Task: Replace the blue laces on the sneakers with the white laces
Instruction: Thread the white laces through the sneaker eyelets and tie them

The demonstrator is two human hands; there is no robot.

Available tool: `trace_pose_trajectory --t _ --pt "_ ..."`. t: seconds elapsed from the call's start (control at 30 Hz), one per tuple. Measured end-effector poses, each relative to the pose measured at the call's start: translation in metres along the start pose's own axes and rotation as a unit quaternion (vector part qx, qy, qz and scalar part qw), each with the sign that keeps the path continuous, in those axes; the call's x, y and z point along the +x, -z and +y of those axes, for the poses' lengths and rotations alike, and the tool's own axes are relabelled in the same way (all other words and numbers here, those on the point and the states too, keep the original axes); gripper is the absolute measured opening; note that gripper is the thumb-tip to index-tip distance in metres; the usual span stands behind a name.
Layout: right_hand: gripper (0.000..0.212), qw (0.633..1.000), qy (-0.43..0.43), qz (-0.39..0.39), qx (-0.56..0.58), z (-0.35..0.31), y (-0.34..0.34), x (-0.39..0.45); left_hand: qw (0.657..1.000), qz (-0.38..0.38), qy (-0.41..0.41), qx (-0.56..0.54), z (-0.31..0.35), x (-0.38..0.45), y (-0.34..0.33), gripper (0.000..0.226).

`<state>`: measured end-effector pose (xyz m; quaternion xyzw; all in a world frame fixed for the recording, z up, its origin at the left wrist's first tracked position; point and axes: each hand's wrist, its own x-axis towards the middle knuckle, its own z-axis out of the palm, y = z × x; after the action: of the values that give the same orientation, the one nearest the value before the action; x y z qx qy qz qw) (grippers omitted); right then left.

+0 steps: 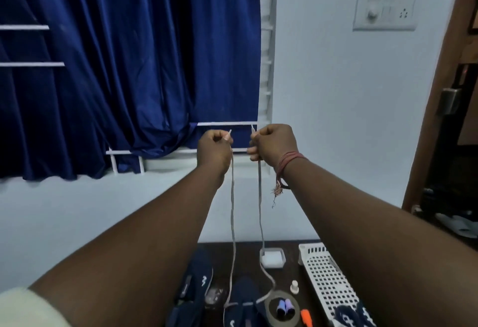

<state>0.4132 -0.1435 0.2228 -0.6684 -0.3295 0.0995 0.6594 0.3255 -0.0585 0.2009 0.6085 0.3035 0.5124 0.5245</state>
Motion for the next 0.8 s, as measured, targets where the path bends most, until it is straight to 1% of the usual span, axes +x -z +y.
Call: trace_pose_trajectory --t 0.03,0.1,0.17,0.2,0.3,0.37,0.43,0.5,0.57,0.67,0.73,0.77,0.8 --pt "0.016 1.0 -0.016 -0.01 0.009 0.013 -0.001 -0.005 1.0 -0.003 0.013 0.005 -0.015 -0.005 0.006 0.012" --pt "0.016 0.999 -0.033 -0.035 -0.024 0.051 -0.004 -0.018 0.999 -0.017 0.047 0.021 -0.052 -0.019 0.021 0.015" --pt "0.019 0.993 -0.046 -0.068 -0.081 0.096 -0.01 -0.033 0.993 -0.039 0.065 0.091 -0.097 -0.032 0.035 0.015" --pt "0.021 0.99 -0.047 -0.082 -0.108 0.119 -0.012 -0.042 0.986 -0.054 0.068 0.144 -0.121 -0.038 0.043 0.014" --pt "0.015 0.97 -0.042 -0.128 -0.203 0.181 -0.015 -0.073 0.949 -0.096 0.098 0.284 -0.184 -0.067 0.06 0.01" --pt "0.021 0.956 -0.071 -0.153 -0.241 0.218 -0.015 -0.095 0.924 -0.103 0.127 0.345 -0.22 -0.09 0.067 0.017" --pt "0.024 0.945 -0.11 -0.167 -0.258 0.252 -0.014 -0.116 0.904 -0.127 0.166 0.373 -0.251 -0.114 0.073 0.018" --pt "0.023 0.932 -0.13 -0.167 -0.293 0.276 -0.014 -0.132 0.896 -0.147 0.189 0.375 -0.273 -0.132 0.078 0.017" --pt "0.021 0.917 -0.122 -0.167 -0.34 0.293 -0.014 -0.143 0.894 -0.161 0.194 0.37 -0.29 -0.144 0.079 0.019" --pt "0.02 0.916 -0.091 -0.158 -0.358 0.306 -0.016 -0.153 0.896 -0.168 0.172 0.373 -0.302 -0.159 0.075 0.025" --pt "0.02 0.909 -0.066 -0.156 -0.38 0.312 -0.019 -0.153 0.907 -0.138 0.132 0.375 -0.304 -0.166 0.07 0.031" --pt "0.018 0.904 -0.058 -0.151 -0.397 0.315 -0.021 -0.153 0.904 -0.123 0.117 0.392 -0.304 -0.169 0.068 0.033" --pt "0.017 0.901 -0.052 -0.132 -0.41 0.316 -0.021 -0.152 0.892 -0.109 0.112 0.425 -0.303 -0.172 0.066 0.036"
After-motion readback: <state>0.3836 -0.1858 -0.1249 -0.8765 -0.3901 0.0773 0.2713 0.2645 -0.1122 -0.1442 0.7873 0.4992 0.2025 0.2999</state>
